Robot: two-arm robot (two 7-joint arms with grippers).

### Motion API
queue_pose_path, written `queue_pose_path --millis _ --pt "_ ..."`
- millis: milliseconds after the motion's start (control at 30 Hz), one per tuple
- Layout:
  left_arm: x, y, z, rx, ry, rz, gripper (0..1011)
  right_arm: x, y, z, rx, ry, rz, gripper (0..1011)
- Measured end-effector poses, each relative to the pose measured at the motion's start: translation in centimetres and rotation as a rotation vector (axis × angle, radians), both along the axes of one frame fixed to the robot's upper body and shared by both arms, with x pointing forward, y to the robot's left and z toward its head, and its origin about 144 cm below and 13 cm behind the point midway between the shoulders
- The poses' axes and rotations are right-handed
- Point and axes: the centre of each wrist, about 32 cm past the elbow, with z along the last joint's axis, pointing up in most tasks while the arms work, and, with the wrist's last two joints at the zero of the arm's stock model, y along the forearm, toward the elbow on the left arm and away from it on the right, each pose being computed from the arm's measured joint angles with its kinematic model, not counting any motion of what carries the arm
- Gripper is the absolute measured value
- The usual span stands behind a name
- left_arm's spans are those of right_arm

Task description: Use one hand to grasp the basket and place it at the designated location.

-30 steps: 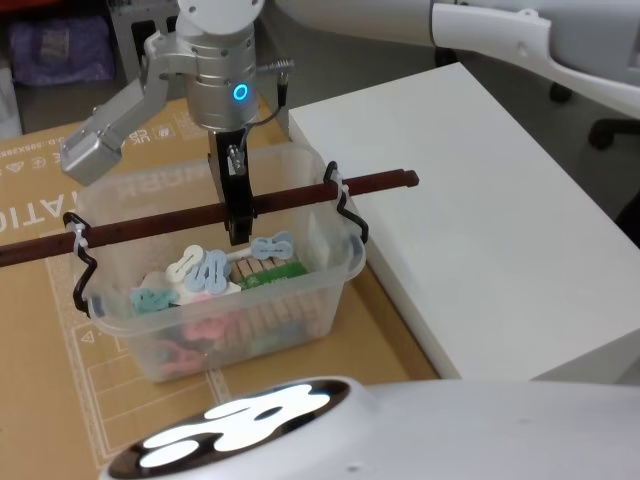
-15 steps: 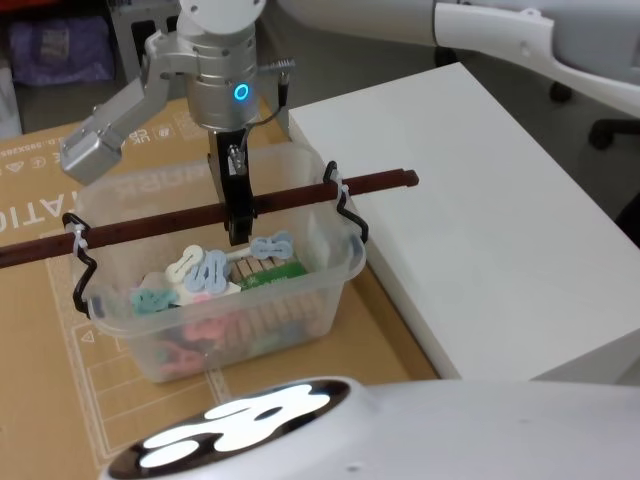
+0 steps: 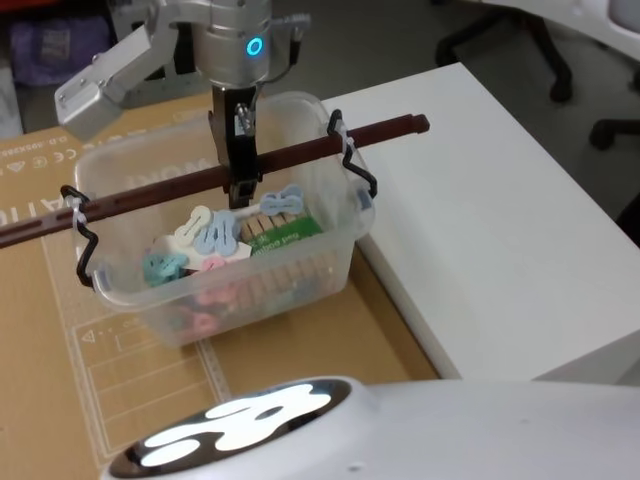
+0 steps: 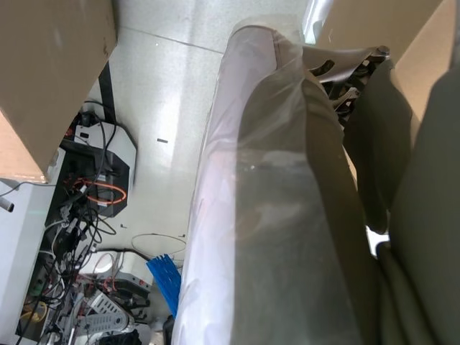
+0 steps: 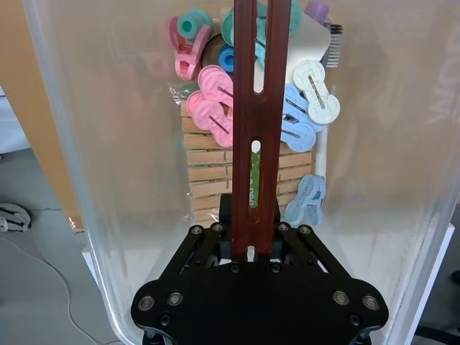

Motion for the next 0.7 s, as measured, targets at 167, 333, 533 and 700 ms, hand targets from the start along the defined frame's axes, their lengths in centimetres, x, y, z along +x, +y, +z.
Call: queue_pose_path --millis 167,333,533,700 --pt "0.0 0.0 0.0 0.000 0.000 0.000 0 -0.1 -0.5 0.7 0.006 -0.014 -0.009 221" --pt "0.0 0.0 0.0 0.000 0.000 0.000 0 0.0 -0.9 1.3 0.015 -0.026 -0.015 221" --pt "0.0 0.0 0.0 0.000 0.000 0.000 0 0.0 -1.7 2.4 0.030 -0.042 -0.029 220" --pt "0.0 0.0 0.0 0.000 0.000 0.000 0 0.0 -2.2 3.2 0.043 -0.055 -0.042 221"
